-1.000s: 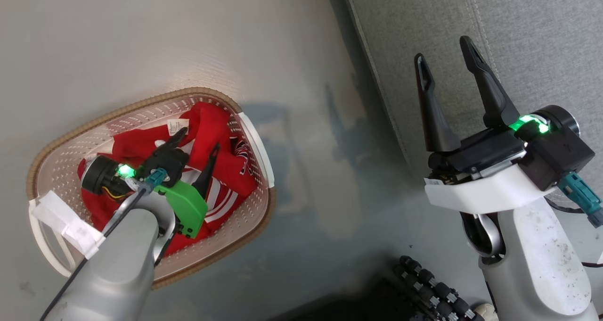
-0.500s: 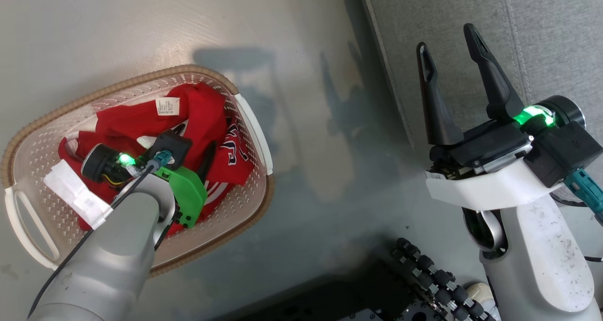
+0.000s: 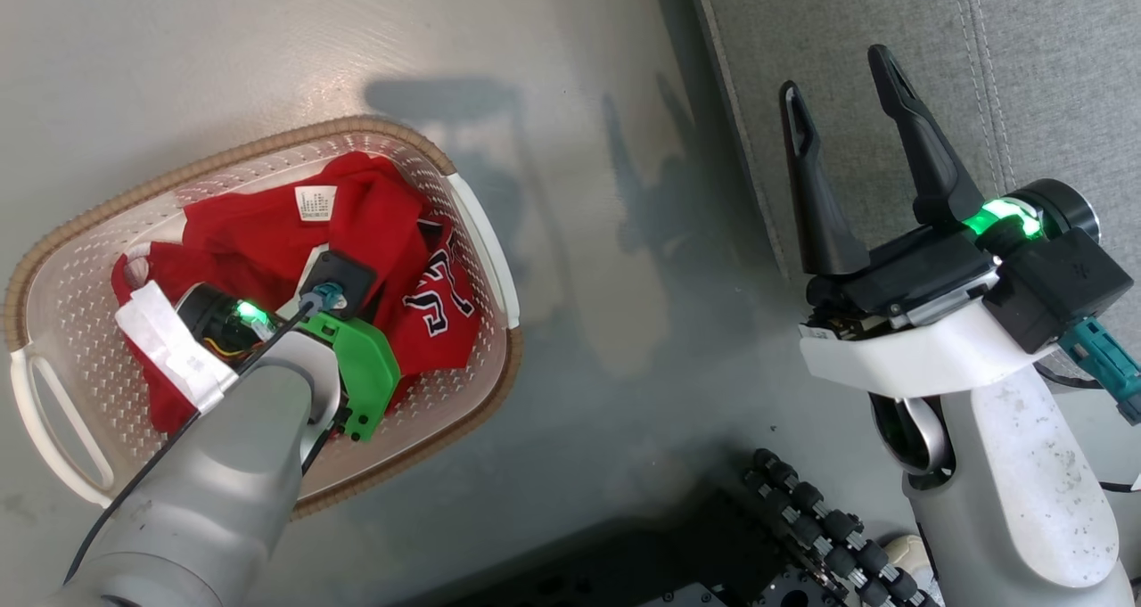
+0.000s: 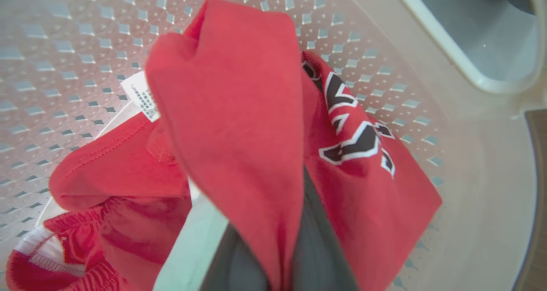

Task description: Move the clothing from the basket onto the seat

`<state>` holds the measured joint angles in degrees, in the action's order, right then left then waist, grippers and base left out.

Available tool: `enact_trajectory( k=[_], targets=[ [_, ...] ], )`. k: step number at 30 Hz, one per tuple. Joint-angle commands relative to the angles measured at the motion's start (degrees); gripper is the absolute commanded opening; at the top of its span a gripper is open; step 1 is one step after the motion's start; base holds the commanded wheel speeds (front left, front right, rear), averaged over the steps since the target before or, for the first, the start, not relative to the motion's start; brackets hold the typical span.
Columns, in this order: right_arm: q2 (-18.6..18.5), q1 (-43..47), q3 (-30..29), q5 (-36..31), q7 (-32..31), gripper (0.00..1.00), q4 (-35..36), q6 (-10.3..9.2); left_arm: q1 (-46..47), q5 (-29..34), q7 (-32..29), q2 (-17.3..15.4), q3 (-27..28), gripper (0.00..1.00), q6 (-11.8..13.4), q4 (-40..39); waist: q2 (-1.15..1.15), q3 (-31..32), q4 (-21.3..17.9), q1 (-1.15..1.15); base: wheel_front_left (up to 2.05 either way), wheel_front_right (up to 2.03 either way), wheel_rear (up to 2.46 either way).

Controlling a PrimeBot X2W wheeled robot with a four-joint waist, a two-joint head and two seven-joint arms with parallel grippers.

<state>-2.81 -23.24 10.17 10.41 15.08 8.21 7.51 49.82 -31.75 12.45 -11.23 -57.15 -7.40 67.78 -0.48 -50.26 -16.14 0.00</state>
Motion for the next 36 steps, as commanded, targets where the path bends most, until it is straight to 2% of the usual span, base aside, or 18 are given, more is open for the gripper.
enact_trajectory(
  k=[1, 6, 18, 29, 36],
  targets=[
    [-0.15, -0.66, 0.13, -0.35, 0.14, 1.0, -0.29, -0.04, 0.84, -0.79, 0.42, -0.05, -0.74, 0.0, -0.15, 0.43, 0.48, 0.57, 0.1, 0.0, 0.0, 0.0, 0.0],
    [-0.15, -0.4, 0.36, -0.68, 0.14, 1.0, -0.97, -0.04, 0.76, -3.19, 1.35, 0.42, -3.55, 0.0, -0.15, 0.83, 0.48, 2.92, 0.87, 0.0, 0.0, 0.0, 0.0],
    [-0.17, 0.73, 1.17, -2.09, 0.14, 1.0, -3.88, -0.04, -1.22, -6.88, 2.78, 1.44, -5.98, 0.0, -0.15, -2.24, 0.48, 11.24, 4.36, 0.0, 0.0, 0.0, 0.0],
    [-0.18, 2.76, 1.43, -2.64, 0.14, 1.0, -7.55, -0.04, -5.33, -3.85, 2.79, -0.36, 0.23, 0.0, -0.15, -11.54, 0.48, 20.0, 8.0, 0.0, 0.0, 0.0, 0.0],
    [-0.18, 5.08, 1.23, -2.24, 0.14, 1.0, -9.67, -0.04, -9.5, -0.26, 2.79, -0.96, 7.52, 0.0, -0.15, -18.28, 0.48, 25.77, 9.88, 0.0, 0.0, 0.0, 0.0]
  ],
)
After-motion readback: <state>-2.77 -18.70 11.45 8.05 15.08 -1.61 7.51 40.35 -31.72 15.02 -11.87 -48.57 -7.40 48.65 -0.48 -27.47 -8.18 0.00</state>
